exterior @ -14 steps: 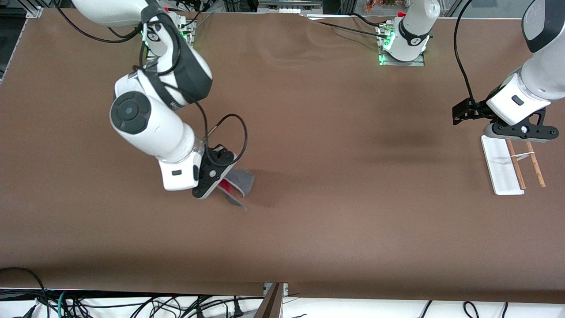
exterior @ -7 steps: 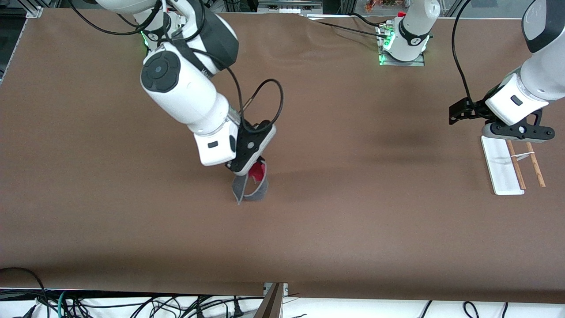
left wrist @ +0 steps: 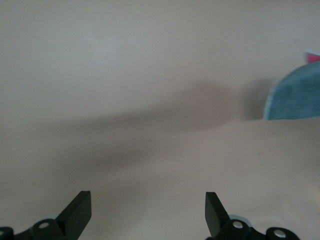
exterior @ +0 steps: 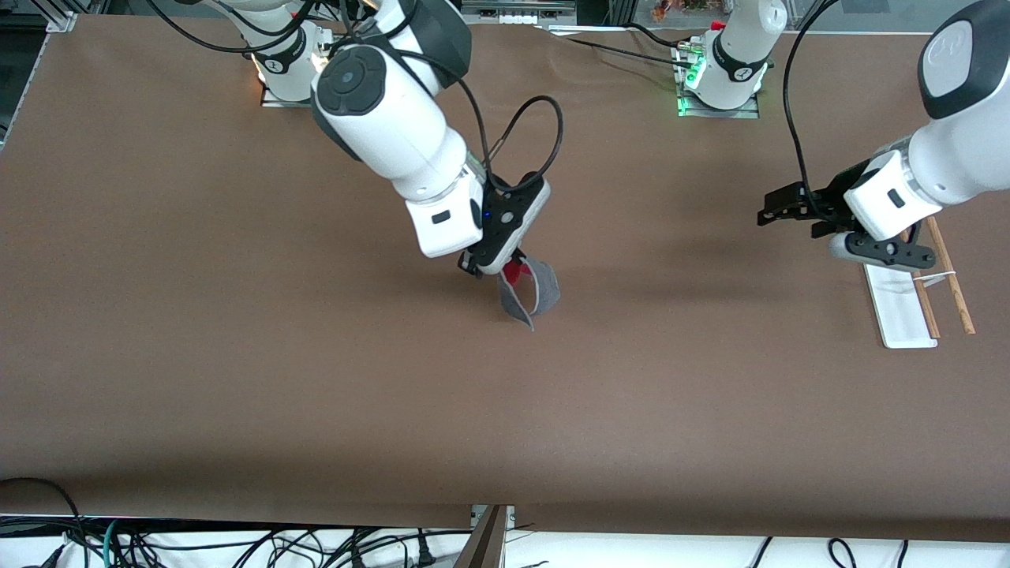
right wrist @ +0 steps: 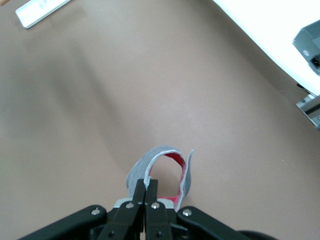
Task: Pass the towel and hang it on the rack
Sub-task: 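Hold the towel up while the left gripper reaches toward it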
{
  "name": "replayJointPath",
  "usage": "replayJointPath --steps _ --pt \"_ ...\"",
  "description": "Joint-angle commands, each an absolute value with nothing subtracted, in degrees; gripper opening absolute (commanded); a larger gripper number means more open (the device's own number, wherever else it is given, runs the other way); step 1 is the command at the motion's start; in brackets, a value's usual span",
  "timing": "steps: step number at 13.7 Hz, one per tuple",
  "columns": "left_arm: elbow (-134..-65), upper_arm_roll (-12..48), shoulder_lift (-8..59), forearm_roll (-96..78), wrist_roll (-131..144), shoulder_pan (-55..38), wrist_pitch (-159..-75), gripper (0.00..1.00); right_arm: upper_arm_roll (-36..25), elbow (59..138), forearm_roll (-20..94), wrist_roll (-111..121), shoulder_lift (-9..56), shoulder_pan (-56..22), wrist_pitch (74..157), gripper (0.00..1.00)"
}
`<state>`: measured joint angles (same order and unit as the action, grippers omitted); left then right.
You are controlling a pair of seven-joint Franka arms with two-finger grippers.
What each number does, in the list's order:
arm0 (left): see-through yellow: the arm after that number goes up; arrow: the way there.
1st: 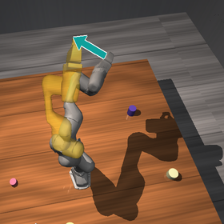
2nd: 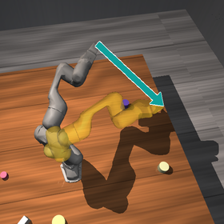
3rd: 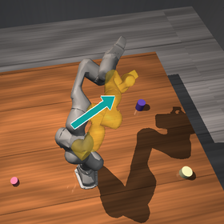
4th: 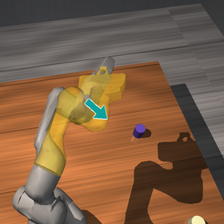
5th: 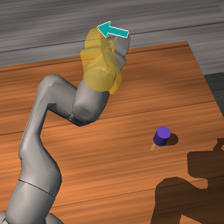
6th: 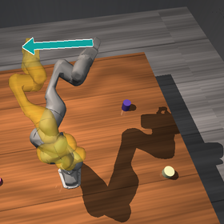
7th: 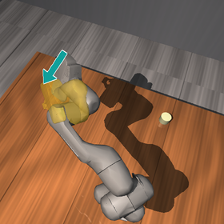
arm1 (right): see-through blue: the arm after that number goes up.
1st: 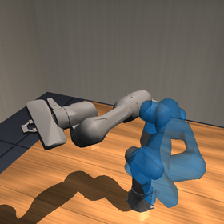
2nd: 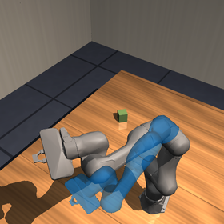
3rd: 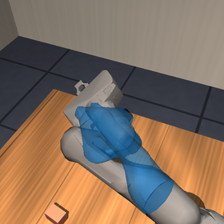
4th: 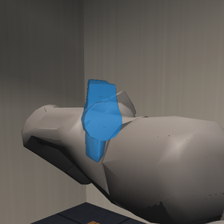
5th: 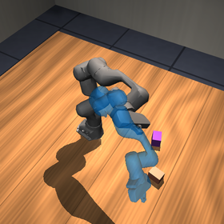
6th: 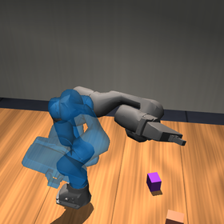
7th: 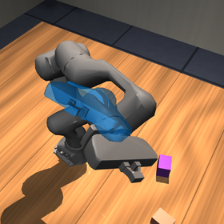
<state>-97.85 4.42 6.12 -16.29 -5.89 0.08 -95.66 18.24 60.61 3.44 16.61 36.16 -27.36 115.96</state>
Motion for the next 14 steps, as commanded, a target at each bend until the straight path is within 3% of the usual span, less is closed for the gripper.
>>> replayJointPath --steps 1,14 --pt "-95.4 4.3 10.6 -24.9 -16.7 1.1 -95.4 1.0 18.5 60.4 3.6 15.5 35.9 -29.1 116.2 0.0" --pt "-97.3 8.9 29.4 -54.2 -63.2 -0.6 -104.2 1.0 19.6 60.1 3.9 11.7 33.8 -30.1 117.3 0.0"
